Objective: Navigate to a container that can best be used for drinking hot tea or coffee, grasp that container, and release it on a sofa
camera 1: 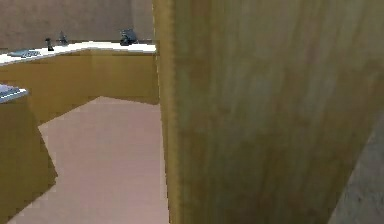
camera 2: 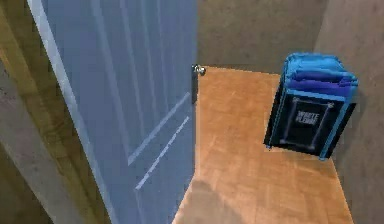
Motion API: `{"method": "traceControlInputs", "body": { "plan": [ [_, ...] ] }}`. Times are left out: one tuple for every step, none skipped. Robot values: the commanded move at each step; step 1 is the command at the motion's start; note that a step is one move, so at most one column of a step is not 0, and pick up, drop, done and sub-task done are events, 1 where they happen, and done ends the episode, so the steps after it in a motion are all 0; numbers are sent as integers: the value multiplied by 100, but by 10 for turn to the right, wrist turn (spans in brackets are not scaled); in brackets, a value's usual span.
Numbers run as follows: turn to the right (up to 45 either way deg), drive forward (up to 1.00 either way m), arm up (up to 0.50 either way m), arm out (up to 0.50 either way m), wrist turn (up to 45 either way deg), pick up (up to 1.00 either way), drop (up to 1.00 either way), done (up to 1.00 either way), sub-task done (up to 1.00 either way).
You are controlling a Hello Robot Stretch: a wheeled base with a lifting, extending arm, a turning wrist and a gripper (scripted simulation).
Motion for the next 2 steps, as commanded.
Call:
{"method": "traceControlInputs", "body": {
  "plan": [
    [0,25,0,0,0,0,0,0,0],
    [-450,0,0,0,0,0,0,0,0]
  ]
}}
